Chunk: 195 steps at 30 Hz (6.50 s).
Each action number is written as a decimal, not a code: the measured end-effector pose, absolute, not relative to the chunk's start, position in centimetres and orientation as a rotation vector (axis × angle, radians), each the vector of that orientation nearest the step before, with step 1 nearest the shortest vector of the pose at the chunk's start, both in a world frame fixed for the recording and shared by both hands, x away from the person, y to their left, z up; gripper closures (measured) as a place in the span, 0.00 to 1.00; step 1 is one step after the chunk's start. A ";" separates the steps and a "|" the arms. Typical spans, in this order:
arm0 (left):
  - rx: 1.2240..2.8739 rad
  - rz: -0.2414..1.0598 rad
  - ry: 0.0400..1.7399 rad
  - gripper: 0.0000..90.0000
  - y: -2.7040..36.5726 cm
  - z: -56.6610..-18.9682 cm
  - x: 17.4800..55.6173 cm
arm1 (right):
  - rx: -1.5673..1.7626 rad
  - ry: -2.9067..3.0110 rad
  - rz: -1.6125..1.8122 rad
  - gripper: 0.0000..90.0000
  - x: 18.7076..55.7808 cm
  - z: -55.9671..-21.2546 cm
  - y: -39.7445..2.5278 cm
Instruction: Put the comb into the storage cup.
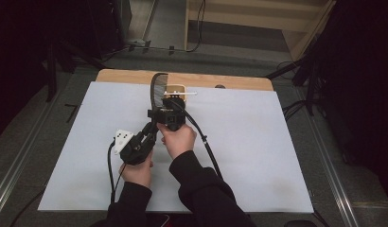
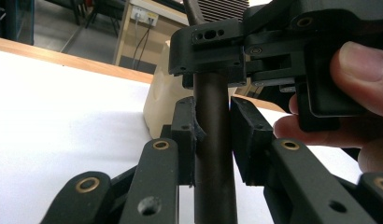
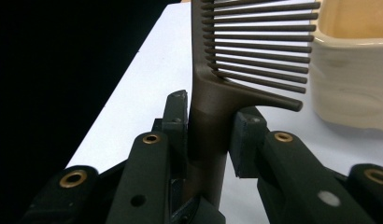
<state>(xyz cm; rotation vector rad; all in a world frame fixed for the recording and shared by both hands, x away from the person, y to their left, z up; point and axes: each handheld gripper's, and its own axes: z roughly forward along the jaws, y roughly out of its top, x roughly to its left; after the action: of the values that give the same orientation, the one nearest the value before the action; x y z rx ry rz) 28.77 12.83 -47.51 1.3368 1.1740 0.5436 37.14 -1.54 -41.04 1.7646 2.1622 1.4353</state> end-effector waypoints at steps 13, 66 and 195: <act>1.349 0.535 1.172 0.80 12.9 -47.1 28.8 | 1.737 2.157 1.463 0.78 36.9 -40.8 -1.5; 1.518 0.298 1.279 0.48 15.8 -46.6 29.7 | 1.685 2.076 1.432 0.78 36.7 -41.6 -6.0; 2.083 -0.046 1.019 0.34 22.3 -46.1 29.4 | 1.469 1.756 1.508 0.78 41.1 -36.4 -6.0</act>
<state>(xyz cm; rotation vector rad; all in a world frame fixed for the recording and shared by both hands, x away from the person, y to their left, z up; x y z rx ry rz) 29.36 22.31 -46.13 2.0828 1.0186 -0.0461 41.06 -6.00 -36.41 1.4685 1.7562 1.5076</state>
